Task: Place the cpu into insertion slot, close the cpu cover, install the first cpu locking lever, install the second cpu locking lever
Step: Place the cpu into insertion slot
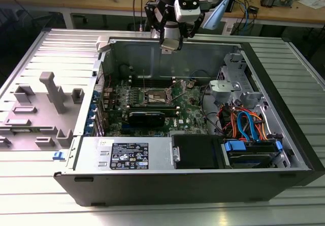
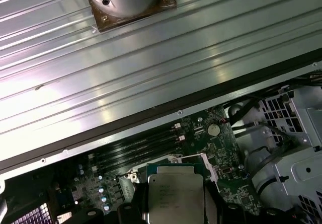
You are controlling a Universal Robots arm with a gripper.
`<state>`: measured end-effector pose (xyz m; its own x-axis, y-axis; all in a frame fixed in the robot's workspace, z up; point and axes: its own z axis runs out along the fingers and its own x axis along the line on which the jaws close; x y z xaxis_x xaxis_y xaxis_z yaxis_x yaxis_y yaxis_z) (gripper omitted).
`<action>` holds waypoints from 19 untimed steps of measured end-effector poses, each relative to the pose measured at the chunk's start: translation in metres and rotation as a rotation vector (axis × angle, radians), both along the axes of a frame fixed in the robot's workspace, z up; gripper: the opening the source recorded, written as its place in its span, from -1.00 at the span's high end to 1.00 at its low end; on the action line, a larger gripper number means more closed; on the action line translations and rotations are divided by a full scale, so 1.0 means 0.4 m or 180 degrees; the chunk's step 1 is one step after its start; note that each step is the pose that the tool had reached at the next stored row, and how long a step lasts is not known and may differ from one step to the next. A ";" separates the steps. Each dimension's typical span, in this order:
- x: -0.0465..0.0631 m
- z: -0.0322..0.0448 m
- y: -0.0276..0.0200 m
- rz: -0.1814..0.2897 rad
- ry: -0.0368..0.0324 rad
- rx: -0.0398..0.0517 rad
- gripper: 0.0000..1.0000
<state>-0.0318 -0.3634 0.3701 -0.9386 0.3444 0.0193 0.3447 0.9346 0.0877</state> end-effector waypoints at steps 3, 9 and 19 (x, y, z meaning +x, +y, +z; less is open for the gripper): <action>0.000 0.000 0.000 -0.0071 0.0000 0.0000 -0.09; -0.001 -0.005 0.000 -0.0231 0.0000 0.0000 -0.09; -0.001 -0.023 0.000 -0.0717 0.0000 0.0000 -0.09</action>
